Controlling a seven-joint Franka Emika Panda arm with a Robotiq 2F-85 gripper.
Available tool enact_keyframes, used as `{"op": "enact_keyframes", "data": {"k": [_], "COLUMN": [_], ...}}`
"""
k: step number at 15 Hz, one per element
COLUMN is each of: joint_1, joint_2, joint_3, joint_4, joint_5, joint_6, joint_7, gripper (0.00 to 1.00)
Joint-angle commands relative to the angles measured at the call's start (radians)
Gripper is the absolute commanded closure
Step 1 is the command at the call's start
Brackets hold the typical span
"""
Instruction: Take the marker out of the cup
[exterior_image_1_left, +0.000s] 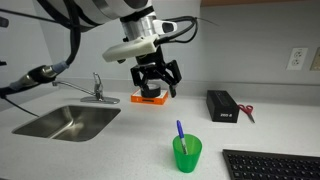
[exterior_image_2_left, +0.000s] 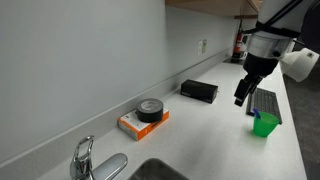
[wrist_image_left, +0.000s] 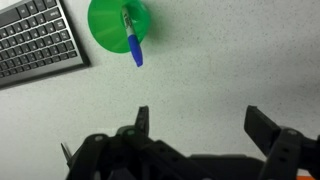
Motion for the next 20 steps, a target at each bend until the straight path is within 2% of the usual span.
{"op": "enact_keyframes", "data": {"k": [1,8,15,20], "joint_1": [0.020,0.009,0.001,-0.004], "joint_2": [-0.016,-0.002,0.059,0.121], "joint_3": [-0.027,-0.066,-0.108,-0.129], "joint_4": [0.008,0.012,0.022,0.035], "joint_5": [-0.018,-0.043,-0.073,-0.110], "joint_6": [-0.090,-0.159,-0.171,-0.143], "joint_7": [-0.070,-0.138,-0.163,-0.131], "gripper": [0.00,0.00,0.00,0.00]}}
